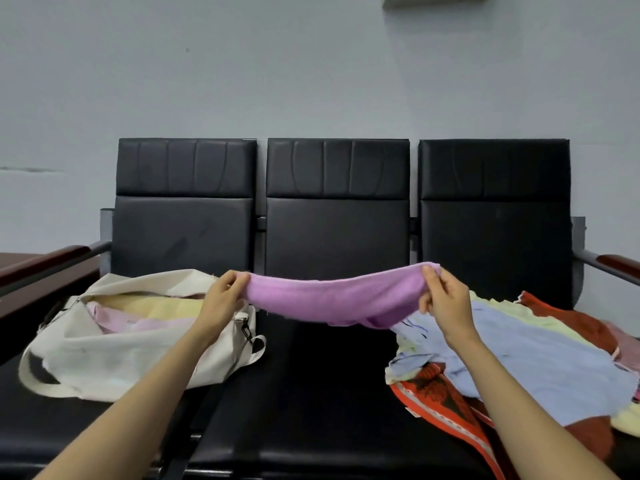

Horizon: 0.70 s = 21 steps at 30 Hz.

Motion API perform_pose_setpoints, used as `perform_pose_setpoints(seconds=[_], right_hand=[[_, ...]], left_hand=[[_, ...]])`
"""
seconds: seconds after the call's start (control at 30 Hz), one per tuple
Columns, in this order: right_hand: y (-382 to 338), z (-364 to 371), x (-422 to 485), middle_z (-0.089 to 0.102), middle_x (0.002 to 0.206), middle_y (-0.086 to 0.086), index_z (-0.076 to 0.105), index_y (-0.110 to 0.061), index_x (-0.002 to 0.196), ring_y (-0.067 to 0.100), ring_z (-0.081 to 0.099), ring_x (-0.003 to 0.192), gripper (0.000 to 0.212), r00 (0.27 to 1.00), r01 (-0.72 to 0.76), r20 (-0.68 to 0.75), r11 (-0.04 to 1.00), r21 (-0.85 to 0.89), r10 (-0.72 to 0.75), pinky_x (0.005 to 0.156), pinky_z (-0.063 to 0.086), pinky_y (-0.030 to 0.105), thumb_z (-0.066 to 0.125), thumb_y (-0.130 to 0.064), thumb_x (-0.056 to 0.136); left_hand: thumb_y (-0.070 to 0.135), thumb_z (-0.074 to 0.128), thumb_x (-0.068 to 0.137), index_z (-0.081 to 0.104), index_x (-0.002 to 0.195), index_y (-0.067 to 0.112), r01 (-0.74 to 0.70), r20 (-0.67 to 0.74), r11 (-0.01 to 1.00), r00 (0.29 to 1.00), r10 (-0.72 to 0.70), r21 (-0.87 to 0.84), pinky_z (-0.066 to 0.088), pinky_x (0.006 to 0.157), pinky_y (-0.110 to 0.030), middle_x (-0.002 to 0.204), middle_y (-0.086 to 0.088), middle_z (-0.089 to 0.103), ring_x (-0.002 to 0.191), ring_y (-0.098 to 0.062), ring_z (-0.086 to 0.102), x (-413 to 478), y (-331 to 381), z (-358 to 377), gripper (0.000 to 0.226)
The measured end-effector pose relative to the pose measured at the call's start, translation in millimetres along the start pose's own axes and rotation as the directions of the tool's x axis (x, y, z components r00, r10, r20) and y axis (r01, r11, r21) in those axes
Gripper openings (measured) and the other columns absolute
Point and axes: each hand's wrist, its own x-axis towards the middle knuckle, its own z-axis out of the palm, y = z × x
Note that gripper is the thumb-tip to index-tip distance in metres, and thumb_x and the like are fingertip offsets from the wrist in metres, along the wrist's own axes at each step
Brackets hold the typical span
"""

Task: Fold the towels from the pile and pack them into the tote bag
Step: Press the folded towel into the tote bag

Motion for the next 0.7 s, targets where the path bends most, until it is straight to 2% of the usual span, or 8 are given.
perform_pose_setpoints(seconds=[0.07, 0.17, 0.27, 0.37, 0.43, 0.5, 0.6, 0.7], right_hand=[[6, -7, -14, 0.044, 0.05, 0.004, 0.058, -0.003, 0.077, 0.005, 0.04, 0.042, 0.037, 1.0, -0.019, 0.007, 0.998, -0.064, 0.019, 0.044, 0.035, 0.017, 0.049, -0.032, 0.098], [22, -7, -23, 0.053, 0.062, -0.003, 0.061, -0.016, 0.08, 0.008, 0.05, 0.059, 0.03, 0.992, -0.124, -0.006, 0.967, -0.221, 0.125, 0.054, 0.04, 0.018, 0.049, -0.037, 0.097], [46, -4, -21, 0.056, 0.071, 0.006, 0.063, -0.007, 0.088, 0.018, 0.052, 0.065, 0.033, 0.931, -0.3, -0.027, 0.72, -0.626, 0.364, 0.069, 0.047, 0.027, 0.053, -0.037, 0.096], [77, -8, -32, 0.061, 0.073, 0.008, 0.064, -0.002, 0.08, 0.02, 0.054, 0.07, 0.039, 0.887, -0.15, 0.227, 0.716, -0.682, 0.402, 0.064, 0.039, 0.03, 0.052, -0.035, 0.096], [94, -10, -43, 0.052, 0.065, 0.004, 0.052, -0.01, 0.062, 0.02, 0.049, 0.067, 0.039, 0.852, -0.084, 0.283, 0.65, -0.755, 0.44, 0.059, 0.032, 0.029, 0.054, -0.032, 0.095], [107, -2, -45, 0.046, 0.062, -0.002, 0.043, -0.02, 0.059, 0.015, 0.045, 0.063, 0.04, 0.828, -0.055, 0.315, 0.628, -0.776, 0.463, 0.056, 0.029, 0.024, 0.056, -0.03, 0.095], [118, 10, -38, 0.048, 0.07, -0.003, 0.042, -0.019, 0.067, 0.016, 0.047, 0.07, 0.032, 0.818, -0.078, 0.286, 0.589, -0.804, 0.498, 0.055, 0.029, 0.023, 0.052, -0.027, 0.097], [127, 18, -26, 0.06, 0.099, 0.007, 0.053, -0.011, 0.099, 0.022, 0.053, 0.088, 0.019, 0.845, -0.087, 0.198, 0.495, -0.865, 0.496, 0.069, 0.036, 0.028, 0.041, -0.025, 0.1]], left_hand=[[0.032, 0.051, 0.098, 0.063, 0.087, 0.013, -0.017, 0.015, 0.993, 1.0, 0.015, 0.113, 0.039, 0.061, -0.028, 0.071, 0.006, 0.055, 0.064, -0.01, 0.046, -16, -6, -8, 0.025], [0.037, 0.052, 0.097, 0.063, 0.085, 0.013, -0.014, 0.044, 0.965, 0.999, 0.002, 0.263, 0.037, 0.059, -0.028, 0.069, 0.007, 0.055, 0.064, -0.011, 0.046, -35, -18, -13, 0.029], [0.034, 0.053, 0.096, 0.062, 0.081, 0.014, 0.051, 0.093, 0.918, 0.991, -0.095, 0.394, 0.039, 0.061, -0.029, 0.075, 0.003, 0.059, 0.07, -0.013, 0.052, -41, -41, -10, 0.027], [0.032, 0.055, 0.096, 0.059, 0.074, 0.012, 0.134, 0.157, 0.842, 0.955, -0.25, 0.523, 0.038, 0.059, -0.029, 0.072, -0.003, 0.059, 0.067, -0.019, 0.054, -46, -73, -2, 0.03], [0.03, 0.056, 0.095, 0.06, 0.072, 0.012, 0.165, 0.156, 0.781, 0.935, -0.318, 0.602, 0.038, 0.06, -0.03, 0.074, -0.006, 0.061, 0.07, -0.02, 0.055, -49, -94, 5, 0.029], [0.029, 0.055, 0.094, 0.063, 0.078, 0.01, 0.165, 0.141, 0.741, 0.933, -0.331, 0.651, 0.039, 0.062, -0.03, 0.081, -0.007, 0.065, 0.077, -0.022, 0.059, -48, -110, 11, 0.026], [0.027, 0.051, 0.095, 0.052, 0.069, 0.014, 0.169, 0.097, 0.715, 0.944, -0.316, 0.678, 0.036, 0.059, -0.032, 0.073, -0.002, 0.058, 0.073, -0.022, 0.055, -43, -120, 19, 0.029], [0.025, 0.047, 0.098, 0.043, 0.068, 0.015, 0.162, 0.075, 0.723, 0.956, -0.285, 0.672, 0.033, 0.064, -0.033, 0.075, -0.004, 0.055, 0.073, -0.023, 0.049, -35, -121, 30, 0.032]])
